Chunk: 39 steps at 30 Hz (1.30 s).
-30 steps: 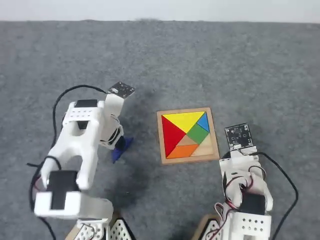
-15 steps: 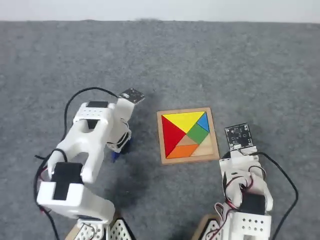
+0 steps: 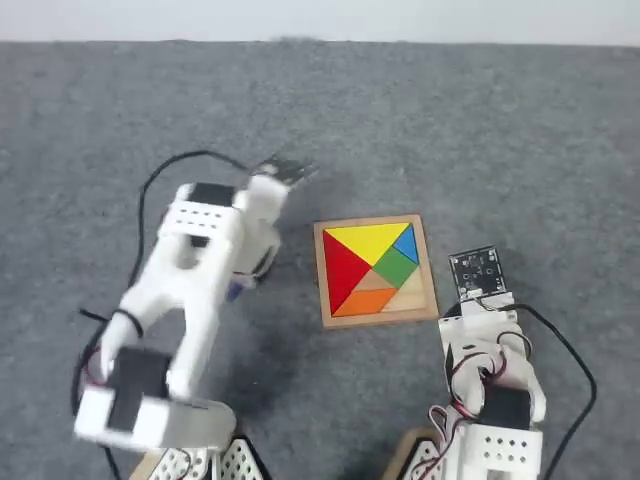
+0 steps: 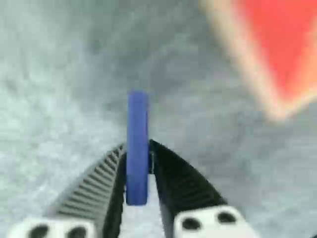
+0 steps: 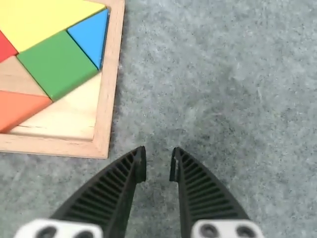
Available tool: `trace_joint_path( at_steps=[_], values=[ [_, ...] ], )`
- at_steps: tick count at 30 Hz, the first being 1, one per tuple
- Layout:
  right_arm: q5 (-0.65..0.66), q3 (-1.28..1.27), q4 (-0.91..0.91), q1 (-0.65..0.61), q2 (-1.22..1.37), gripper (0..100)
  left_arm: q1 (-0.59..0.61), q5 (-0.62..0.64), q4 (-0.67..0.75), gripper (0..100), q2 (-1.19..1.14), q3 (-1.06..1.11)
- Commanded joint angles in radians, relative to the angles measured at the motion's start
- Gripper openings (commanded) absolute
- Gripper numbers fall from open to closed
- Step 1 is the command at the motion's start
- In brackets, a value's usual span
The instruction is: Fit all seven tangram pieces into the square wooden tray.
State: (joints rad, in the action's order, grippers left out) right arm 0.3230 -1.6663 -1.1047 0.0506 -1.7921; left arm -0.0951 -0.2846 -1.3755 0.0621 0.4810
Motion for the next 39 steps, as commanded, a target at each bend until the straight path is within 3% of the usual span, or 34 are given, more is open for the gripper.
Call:
trace_joint_path(
  at_steps=[1, 7, 11, 19, 36, 39],
  values=[
    [0.012, -0.009, -0.004, -0.012, -0.005, 9.9, -0.233, 0.133, -0.072, 1, 0.189, -0.114],
    [0.011, -0.008, -0.007, 0.019, -0.004, 9.9, -0.307, 0.167, 0.051, 1, 0.061, -0.128],
    [-0.014, -0.005, -0.004, 0.087, -0.004, 9.9, -0.339, 0.249, 0.152, 1, -0.072, -0.189],
    [-0.011, -0.012, -0.004, 0.127, -0.013, 9.7, -0.532, 0.439, 0.255, 1, -0.290, -0.317],
    [-0.011, -0.014, -0.004, 0.160, -0.015, 9.1, -0.545, 0.407, 0.338, 1, -0.465, -0.403],
    [-0.011, -0.014, -0.004, 0.160, -0.015, 9.1, -0.546, 0.384, 0.333, 5, -0.474, -0.403]
  ],
)
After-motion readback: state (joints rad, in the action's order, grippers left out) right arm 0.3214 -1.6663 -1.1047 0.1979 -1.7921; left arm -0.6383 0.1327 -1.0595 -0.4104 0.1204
